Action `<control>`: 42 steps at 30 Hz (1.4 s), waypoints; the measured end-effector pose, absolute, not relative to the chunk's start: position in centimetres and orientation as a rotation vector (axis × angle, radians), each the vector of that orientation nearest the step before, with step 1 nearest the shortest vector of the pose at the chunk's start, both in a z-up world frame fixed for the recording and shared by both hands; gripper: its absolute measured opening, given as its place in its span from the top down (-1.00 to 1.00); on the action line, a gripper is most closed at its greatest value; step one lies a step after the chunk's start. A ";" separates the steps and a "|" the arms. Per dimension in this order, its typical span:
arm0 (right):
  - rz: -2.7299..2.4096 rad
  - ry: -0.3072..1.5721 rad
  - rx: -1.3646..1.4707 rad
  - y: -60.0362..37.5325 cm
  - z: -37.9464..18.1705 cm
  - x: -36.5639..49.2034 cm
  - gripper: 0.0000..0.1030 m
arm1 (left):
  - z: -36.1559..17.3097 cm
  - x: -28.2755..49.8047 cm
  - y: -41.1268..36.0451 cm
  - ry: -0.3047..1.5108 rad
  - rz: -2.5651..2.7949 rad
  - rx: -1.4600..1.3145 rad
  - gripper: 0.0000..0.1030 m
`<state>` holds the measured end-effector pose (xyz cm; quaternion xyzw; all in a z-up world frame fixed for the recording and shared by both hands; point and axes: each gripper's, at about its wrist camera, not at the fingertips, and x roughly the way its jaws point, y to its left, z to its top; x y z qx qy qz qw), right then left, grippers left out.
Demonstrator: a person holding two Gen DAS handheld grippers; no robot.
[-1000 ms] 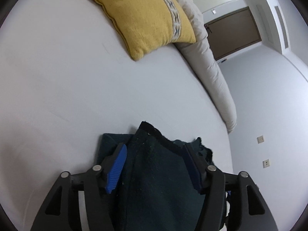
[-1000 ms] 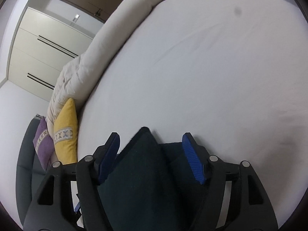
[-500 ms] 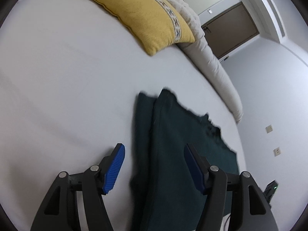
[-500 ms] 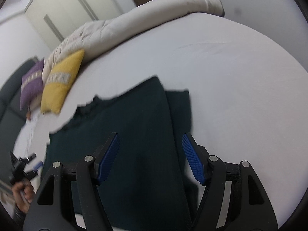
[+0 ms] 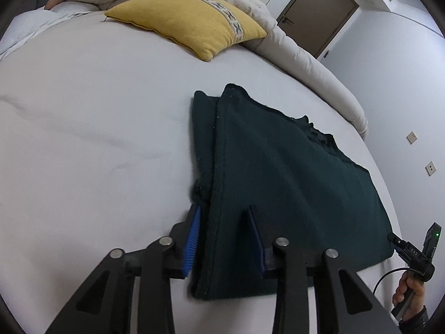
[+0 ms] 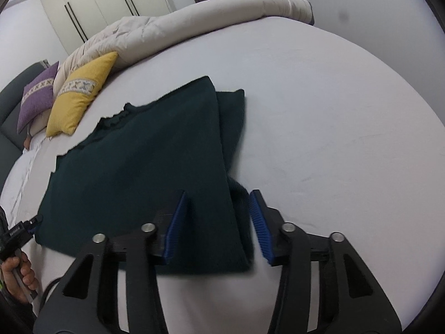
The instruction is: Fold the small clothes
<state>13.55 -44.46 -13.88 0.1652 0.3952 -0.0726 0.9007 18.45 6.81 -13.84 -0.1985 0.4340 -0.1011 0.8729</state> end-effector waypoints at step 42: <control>-0.174 0.755 0.347 -43.8 -9.0 13.5 0.19 | -8.1 19.8 4.3 0.799 -0.212 -0.190 0.55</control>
